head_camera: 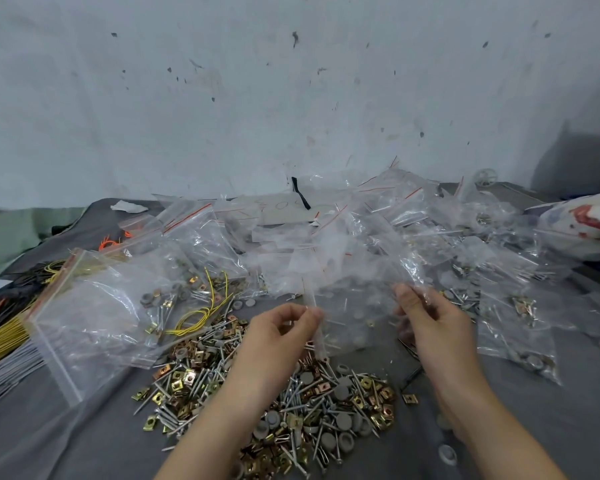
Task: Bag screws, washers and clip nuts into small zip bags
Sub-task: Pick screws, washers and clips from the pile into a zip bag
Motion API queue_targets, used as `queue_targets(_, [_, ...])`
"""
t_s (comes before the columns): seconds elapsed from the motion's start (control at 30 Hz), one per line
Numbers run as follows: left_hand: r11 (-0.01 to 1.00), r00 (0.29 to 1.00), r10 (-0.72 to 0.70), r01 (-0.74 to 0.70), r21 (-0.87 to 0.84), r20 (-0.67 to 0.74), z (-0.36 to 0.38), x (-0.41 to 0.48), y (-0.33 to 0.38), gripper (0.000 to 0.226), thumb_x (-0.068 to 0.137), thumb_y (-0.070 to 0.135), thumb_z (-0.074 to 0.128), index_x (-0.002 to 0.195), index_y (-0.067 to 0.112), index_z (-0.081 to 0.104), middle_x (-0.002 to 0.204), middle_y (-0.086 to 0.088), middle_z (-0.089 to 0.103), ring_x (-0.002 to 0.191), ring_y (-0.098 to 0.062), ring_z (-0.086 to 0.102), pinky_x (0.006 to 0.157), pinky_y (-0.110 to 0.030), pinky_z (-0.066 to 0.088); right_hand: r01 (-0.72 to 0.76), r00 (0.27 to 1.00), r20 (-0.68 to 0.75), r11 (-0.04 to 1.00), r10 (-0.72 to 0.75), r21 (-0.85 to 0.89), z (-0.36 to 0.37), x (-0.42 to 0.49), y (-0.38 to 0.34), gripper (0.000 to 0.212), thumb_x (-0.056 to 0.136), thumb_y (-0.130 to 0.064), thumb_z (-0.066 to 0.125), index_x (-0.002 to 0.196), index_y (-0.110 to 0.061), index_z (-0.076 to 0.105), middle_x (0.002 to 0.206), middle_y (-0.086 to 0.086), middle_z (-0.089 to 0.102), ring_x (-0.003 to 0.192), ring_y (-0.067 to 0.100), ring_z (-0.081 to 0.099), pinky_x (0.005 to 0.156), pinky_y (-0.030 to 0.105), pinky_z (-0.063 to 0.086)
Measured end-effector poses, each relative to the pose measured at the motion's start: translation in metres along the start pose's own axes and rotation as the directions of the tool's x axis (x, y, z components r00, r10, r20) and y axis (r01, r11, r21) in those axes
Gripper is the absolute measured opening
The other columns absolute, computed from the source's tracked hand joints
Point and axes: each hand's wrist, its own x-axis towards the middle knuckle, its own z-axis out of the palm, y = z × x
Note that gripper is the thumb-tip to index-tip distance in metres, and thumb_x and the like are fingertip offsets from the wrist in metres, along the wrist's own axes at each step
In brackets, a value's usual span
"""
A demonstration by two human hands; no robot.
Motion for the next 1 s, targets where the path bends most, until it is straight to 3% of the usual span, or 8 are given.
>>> queue_targets(0.1, [0.999,0.997,0.045,-0.045,-0.001,-0.062,0.003,0.001,0.001,0.018,0.091,0.040,0.065,0.086,0.026,0.075,0.082,-0.017,0.069,0.070,-0.019,0.058,0.074,-0.041,0.056,0.055,0.997,-0.032,0.964,-0.065,-0.259,-0.001,-0.006,0.001,0.036,0.092,-0.054,0.057,0.115,-0.026,0.065,0.106,-0.009,0.069,0.095,0.010,0.064,0.077,0.026,0.051])
queue_targets(0.17, [0.997,0.996,0.075,-0.074,0.031,-0.043,0.005,-0.001,0.002,0.019,0.091,0.041,0.063,0.086,0.027,0.074,0.089,-0.016,0.070,0.072,-0.018,0.062,0.078,-0.040,0.056,0.215,0.960,-0.014,0.775,-0.278,-0.595,-0.002,-0.013,-0.001,0.065,0.093,-0.059,0.053,0.148,-0.028,0.037,0.144,-0.001,0.046,0.131,0.016,0.043,0.105,0.036,0.044])
queue_targets(0.23, [0.993,0.996,0.089,-0.089,0.073,0.002,0.006,-0.002,0.002,0.021,0.093,0.040,0.060,0.086,0.029,0.075,0.084,-0.005,0.073,0.075,-0.014,0.066,0.074,-0.029,0.054,0.497,0.830,0.205,0.521,-0.519,-0.693,0.001,-0.019,-0.006,0.079,0.094,-0.063,0.051,0.156,-0.028,0.018,0.156,-0.001,0.027,0.149,0.008,0.012,0.119,0.049,0.024])
queue_targets(0.33, [0.990,0.995,0.098,-0.101,0.097,0.030,0.010,-0.004,0.005,0.026,0.098,0.034,0.055,0.086,0.028,0.077,0.085,0.016,0.075,0.084,0.004,0.068,0.068,-0.007,0.047,0.711,0.703,0.569,0.407,-0.428,-0.573,0.012,-0.024,-0.006,0.101,0.083,-0.079,0.044,0.158,-0.030,-0.002,0.163,-0.005,0.017,0.151,0.002,-0.004,0.126,0.044,0.002])
queue_targets(0.43, [0.992,0.994,0.092,-0.097,0.083,0.060,0.010,-0.006,0.005,0.028,0.098,0.034,0.054,0.088,0.025,0.079,0.086,0.014,0.076,0.083,0.003,0.069,0.068,-0.006,0.046,0.734,0.673,0.689,0.363,-0.271,-0.574,0.016,-0.028,0.001,0.115,0.074,-0.086,0.041,0.152,-0.037,-0.027,0.167,-0.010,0.003,0.147,-0.004,-0.020,0.123,0.035,-0.017])
queue_targets(0.63, [0.994,0.980,0.105,-0.110,0.021,0.172,0.007,-0.012,0.007,0.026,0.099,0.032,0.054,0.096,0.022,0.078,0.090,0.004,0.077,0.081,-0.008,0.073,0.064,-0.012,0.051,0.634,0.754,0.582,0.567,-0.303,-0.526,0.016,-0.027,-0.006,0.109,0.070,-0.086,0.045,0.154,-0.044,-0.010,0.152,-0.020,0.013,0.137,-0.019,-0.009,0.122,0.028,-0.007])
queue_targets(0.8, [0.996,0.966,0.041,-0.020,-0.085,0.256,0.005,-0.011,0.003,0.023,0.101,0.014,0.053,0.109,0.021,0.073,0.107,-0.014,0.073,0.092,-0.026,0.067,0.084,-0.041,0.054,0.742,0.666,0.643,0.416,-0.378,-0.525,0.014,-0.035,-0.002,0.098,0.082,-0.072,0.050,0.160,-0.028,0.009,0.148,-0.011,0.037,0.142,0.005,0.022,0.126,0.041,-0.001])
queue_targets(1.0, [0.985,0.954,-0.017,0.067,-0.158,0.299,0.002,-0.005,-0.001,0.019,0.094,0.026,0.063,0.107,0.015,0.073,0.106,-0.023,0.070,0.091,-0.031,0.065,0.083,-0.043,0.056,0.792,0.610,0.654,0.308,-0.448,-0.528,0.014,-0.035,0.007,0.089,0.086,-0.067,0.053,0.157,-0.022,0.023,0.138,-0.011,0.048,0.136,0.011,0.040,0.123,0.050,0.016])
